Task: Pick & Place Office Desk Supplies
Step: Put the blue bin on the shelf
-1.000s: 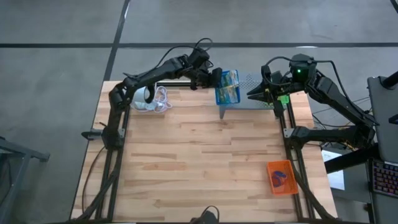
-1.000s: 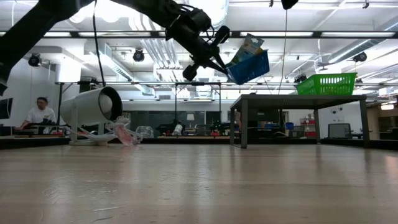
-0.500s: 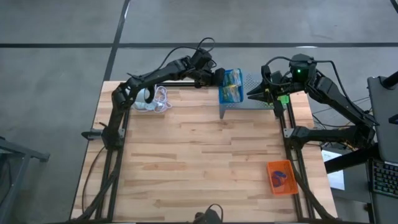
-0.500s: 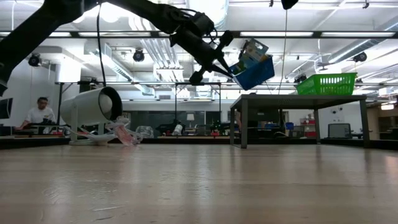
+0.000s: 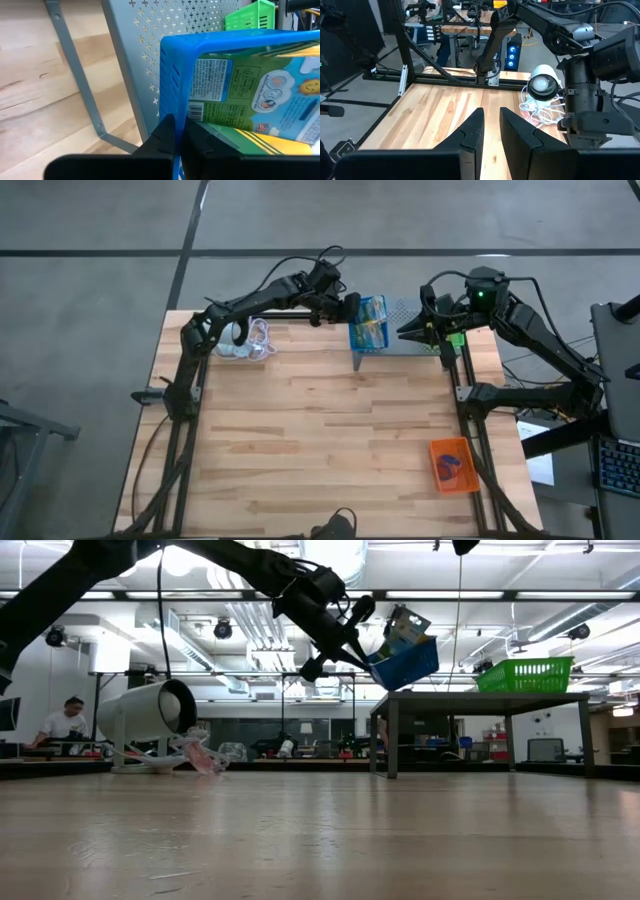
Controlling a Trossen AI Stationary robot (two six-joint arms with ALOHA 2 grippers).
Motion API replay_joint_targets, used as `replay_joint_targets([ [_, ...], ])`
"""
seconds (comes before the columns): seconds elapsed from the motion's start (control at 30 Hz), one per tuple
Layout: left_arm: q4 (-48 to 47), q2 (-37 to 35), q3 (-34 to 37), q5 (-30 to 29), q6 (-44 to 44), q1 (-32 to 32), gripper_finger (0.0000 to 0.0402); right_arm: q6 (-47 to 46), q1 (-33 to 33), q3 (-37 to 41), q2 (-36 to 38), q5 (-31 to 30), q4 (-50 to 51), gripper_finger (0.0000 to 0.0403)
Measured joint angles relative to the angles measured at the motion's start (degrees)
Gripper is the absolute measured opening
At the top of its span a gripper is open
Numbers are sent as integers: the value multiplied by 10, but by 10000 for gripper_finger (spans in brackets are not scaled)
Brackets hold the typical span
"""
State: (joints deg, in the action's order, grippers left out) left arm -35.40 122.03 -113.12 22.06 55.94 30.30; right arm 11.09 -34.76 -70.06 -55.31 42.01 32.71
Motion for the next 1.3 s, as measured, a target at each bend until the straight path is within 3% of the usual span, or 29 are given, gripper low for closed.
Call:
replay_joint_targets([
  [0.33,0,1,2,7,-2,-2,12,0,0,0,0,0,0,59],
  [0.7,11,7,3,14,-2,-2,60,0,0,0,0,0,0,59],
  [1.3,44,12,3,18,12,-1,63,0,0,0,0,0,0,59],
])
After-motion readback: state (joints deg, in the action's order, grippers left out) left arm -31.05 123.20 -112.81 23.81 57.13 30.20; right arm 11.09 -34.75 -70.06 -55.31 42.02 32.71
